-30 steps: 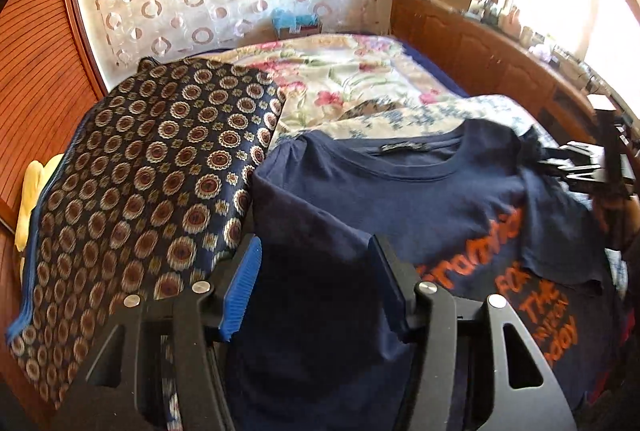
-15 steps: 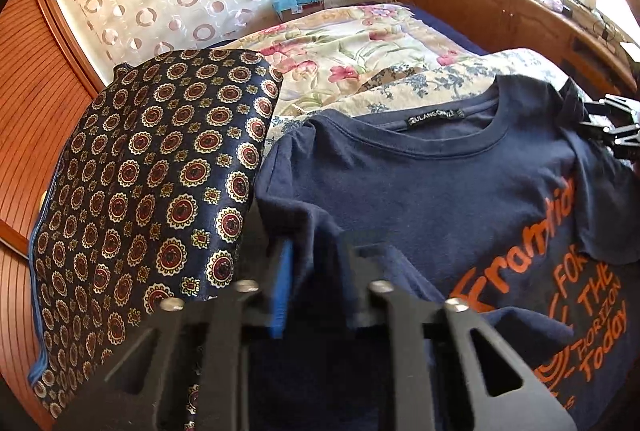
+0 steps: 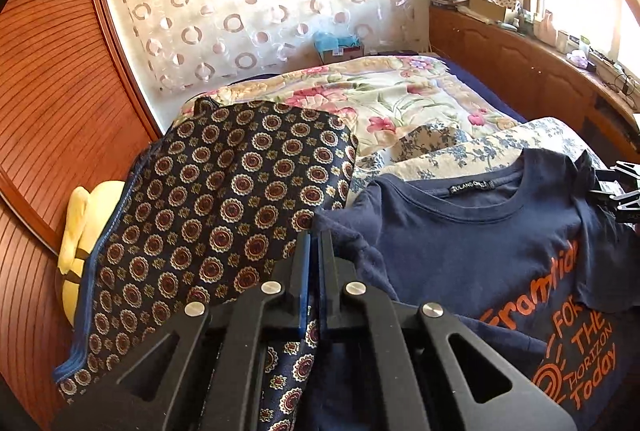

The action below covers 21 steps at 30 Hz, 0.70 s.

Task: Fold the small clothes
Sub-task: 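Grasp the navy shirt's hem edge with the left tool while the right tool grasps the hem too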

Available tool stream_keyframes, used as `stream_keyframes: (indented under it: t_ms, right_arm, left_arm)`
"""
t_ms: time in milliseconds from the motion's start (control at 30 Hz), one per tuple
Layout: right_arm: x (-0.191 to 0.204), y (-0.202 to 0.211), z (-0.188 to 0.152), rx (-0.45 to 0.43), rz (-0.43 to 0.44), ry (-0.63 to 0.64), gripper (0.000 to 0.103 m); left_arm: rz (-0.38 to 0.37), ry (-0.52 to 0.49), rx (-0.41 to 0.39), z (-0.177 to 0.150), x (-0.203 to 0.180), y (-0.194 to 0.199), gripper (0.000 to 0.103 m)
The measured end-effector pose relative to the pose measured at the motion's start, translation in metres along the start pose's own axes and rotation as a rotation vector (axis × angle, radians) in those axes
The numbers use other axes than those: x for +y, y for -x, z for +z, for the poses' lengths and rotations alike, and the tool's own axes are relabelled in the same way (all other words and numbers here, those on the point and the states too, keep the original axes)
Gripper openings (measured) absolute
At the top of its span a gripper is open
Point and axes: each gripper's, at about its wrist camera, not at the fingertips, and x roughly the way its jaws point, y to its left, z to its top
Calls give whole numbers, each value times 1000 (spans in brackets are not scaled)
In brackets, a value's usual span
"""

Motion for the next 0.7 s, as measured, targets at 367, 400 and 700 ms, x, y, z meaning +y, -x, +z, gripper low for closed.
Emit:
stream_keyframes:
  t_ms: [367, 400, 700]
  right_arm:
    - [-2, -1, 0, -1, -3, 1, 68]
    - [-1, -1, 0, -1, -3, 1, 69]
    - [-1, -1, 0, -1, -3, 1, 69]
  left_arm:
    - [-48, -18, 22, -7, -2, 5, 32]
    - [-52, -20, 27, -8, -2, 3, 39]
    - [-59, -74, 32, -2, -17, -5, 39]
